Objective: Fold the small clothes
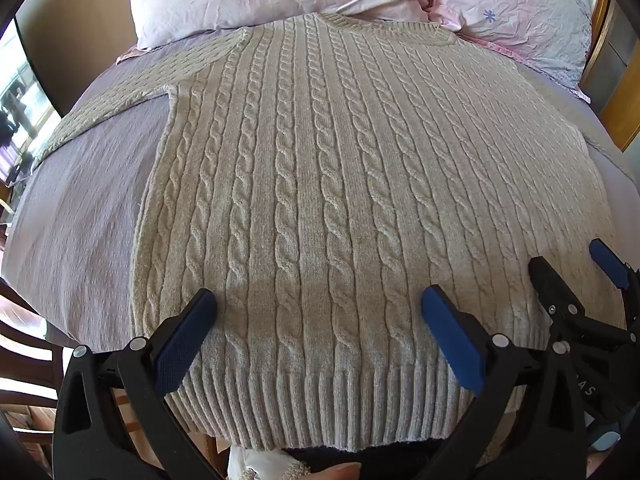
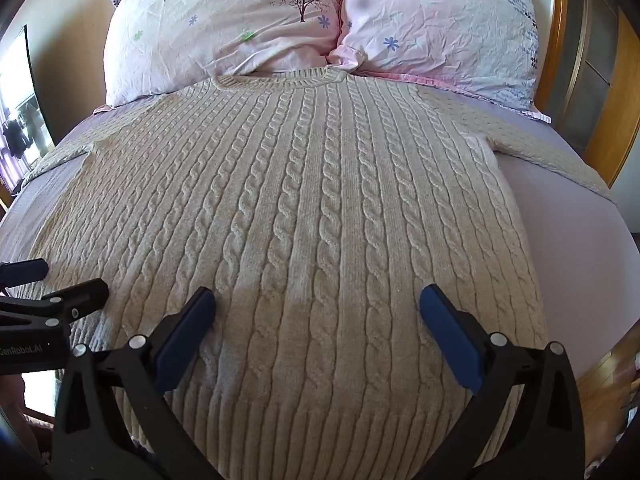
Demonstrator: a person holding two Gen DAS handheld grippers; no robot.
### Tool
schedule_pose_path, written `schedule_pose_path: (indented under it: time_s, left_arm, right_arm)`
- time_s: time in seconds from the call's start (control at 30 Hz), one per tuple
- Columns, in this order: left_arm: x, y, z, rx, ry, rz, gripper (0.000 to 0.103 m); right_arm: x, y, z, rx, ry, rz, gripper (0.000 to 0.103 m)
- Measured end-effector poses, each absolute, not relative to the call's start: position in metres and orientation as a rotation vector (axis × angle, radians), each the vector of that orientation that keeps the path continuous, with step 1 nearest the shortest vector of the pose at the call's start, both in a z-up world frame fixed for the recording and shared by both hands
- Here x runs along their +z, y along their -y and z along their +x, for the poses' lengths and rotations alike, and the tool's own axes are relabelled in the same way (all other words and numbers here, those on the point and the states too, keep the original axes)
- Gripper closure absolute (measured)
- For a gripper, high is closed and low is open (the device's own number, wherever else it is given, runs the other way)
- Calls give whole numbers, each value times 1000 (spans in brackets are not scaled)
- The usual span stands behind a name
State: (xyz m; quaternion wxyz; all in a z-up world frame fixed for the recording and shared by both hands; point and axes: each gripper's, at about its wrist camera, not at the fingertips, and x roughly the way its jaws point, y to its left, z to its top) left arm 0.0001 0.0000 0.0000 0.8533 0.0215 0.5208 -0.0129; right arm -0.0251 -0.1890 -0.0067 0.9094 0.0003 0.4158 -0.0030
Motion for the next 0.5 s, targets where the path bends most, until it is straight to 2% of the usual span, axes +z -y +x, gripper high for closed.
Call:
schedule_pose_path:
  time_s: [0.5]
  left_arm:
    - [0,0,0,-27,-1095,45,1]
  right_arm:
    - [-8,189,-24,-5,-861,3,2]
